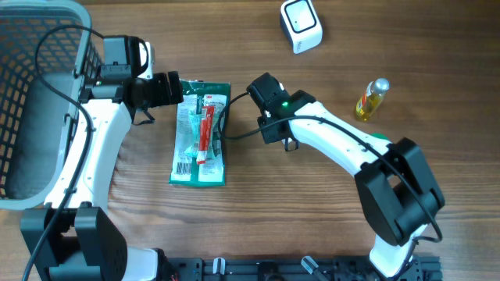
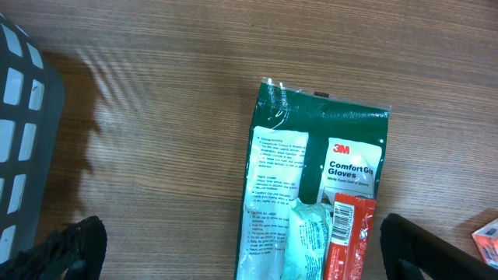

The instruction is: Scan the item barcode

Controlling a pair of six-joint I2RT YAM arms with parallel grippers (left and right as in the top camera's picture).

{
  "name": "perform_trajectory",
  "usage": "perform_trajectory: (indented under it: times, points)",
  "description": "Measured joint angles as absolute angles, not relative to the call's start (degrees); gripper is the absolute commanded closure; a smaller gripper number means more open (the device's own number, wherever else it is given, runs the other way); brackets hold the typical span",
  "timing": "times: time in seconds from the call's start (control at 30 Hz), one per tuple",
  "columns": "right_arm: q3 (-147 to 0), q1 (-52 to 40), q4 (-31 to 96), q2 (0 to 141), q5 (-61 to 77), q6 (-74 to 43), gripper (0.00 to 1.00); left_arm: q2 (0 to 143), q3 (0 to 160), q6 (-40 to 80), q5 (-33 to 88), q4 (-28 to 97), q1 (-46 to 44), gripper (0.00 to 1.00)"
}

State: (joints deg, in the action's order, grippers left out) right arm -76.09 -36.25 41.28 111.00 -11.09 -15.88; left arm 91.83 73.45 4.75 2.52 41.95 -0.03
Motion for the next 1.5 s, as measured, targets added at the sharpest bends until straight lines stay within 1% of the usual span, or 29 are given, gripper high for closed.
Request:
perform_trajectory:
  times: [0.2, 0.47, 0.63, 0.67, 0.7, 0.73, 0.97, 1.1, 1.17, 1.27, 1.37, 1.5]
  points:
    - [-76.09, -36.25, 40.88, 114.32, -12.40, -15.68, 0.74, 91.83, 73.45, 4.75, 2.52, 41.98, -0.03, 0.00]
    - [-76.12, -36.36, 40.62, 115.04, -13.21, -15.68, 0.75, 91.83, 73.45, 4.73, 2.52, 41.98, -0.03, 0.00]
    - [-76.12, -36.36, 40.69, 115.09, -13.34, -15.51, 0.74, 91.83, 73.45, 4.73, 2.52, 41.98, -0.03, 0.00]
    - [-76.12, -36.36, 40.69, 115.09, -13.30, -15.46, 0.81, 91.83, 73.45, 4.73, 2.52, 41.98, -0.03, 0.00]
    - [-76.12, -36.36, 40.69, 115.09, -13.13, -15.29, 0.94, 91.83, 73.45, 4.73, 2.52, 41.95, -0.03, 0.00]
    - [-76.14, -36.36, 40.80, 115.09, -13.19, -15.05, 0.96, 91.83, 73.45, 4.75, 2.52, 41.98, -0.03, 0.00]
    - [-76.71, -36.21, 41.56, 115.00, -12.36, -15.05, 0.96, 91.83, 73.45, 4.75, 2.52, 41.98, -0.03, 0.00]
    - [-76.75, -34.98, 42.44, 112.18, -3.46, -15.29, 0.96, 91.83, 73.45, 4.75, 2.52, 41.98, -0.03, 0.00]
    - [-76.77, -33.58, 42.65, 109.06, 2.87, -16.82, 0.96, 91.83, 73.45, 4.75, 2.52, 41.98, -0.03, 0.00]
    - [-76.77, -28.84, 42.39, 106.32, 16.05, -18.33, 0.96, 91.83, 73.45, 4.75, 2.52, 41.95, -0.03, 0.00]
    - [-76.09, -24.34, 40.56, 106.28, 26.04, -19.20, 0.96, 91.83, 73.45, 4.75, 2.52, 41.98, -0.03, 0.00]
    - [-72.29, -22.09, 34.37, 106.28, 35.38, -19.84, 0.96, 91.83, 73.45, 4.75, 2.52, 41.95, -0.03, 0.00]
